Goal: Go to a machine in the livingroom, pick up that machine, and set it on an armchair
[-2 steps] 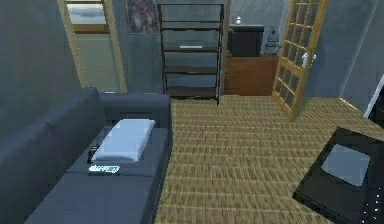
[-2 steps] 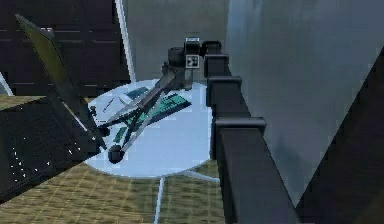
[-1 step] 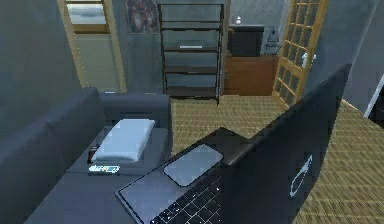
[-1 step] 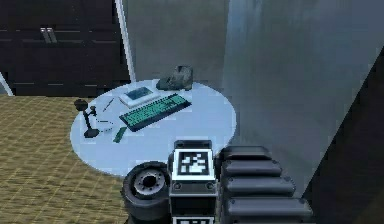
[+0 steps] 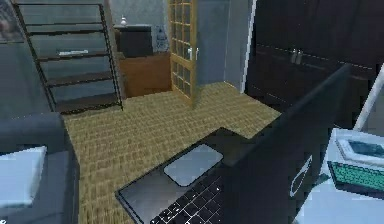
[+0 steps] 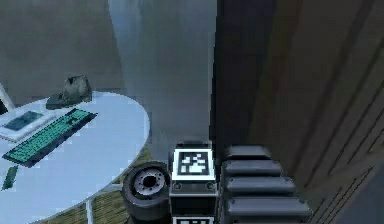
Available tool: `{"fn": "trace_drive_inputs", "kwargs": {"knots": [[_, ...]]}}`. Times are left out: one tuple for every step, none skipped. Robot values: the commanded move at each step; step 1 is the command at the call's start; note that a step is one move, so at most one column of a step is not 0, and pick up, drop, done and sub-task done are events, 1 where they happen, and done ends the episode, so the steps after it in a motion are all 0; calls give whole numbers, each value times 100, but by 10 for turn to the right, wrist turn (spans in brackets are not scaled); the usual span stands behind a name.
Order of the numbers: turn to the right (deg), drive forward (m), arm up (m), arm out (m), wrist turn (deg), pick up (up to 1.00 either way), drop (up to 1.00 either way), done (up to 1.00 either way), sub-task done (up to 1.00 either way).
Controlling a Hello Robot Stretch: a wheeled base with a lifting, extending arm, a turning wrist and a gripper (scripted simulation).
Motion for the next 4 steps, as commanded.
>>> {"fn": "trace_drive_inputs", "kwargs": {"knots": [[0, 10, 0, 0, 0, 0, 0, 0, 0], [-240, 0, 0, 0, 0, 0, 0, 0, 0], [0, 100, 0, 0, 0, 0, 0, 0, 0], [-30, 0, 0, 0, 0, 0, 0, 0, 0]]}}
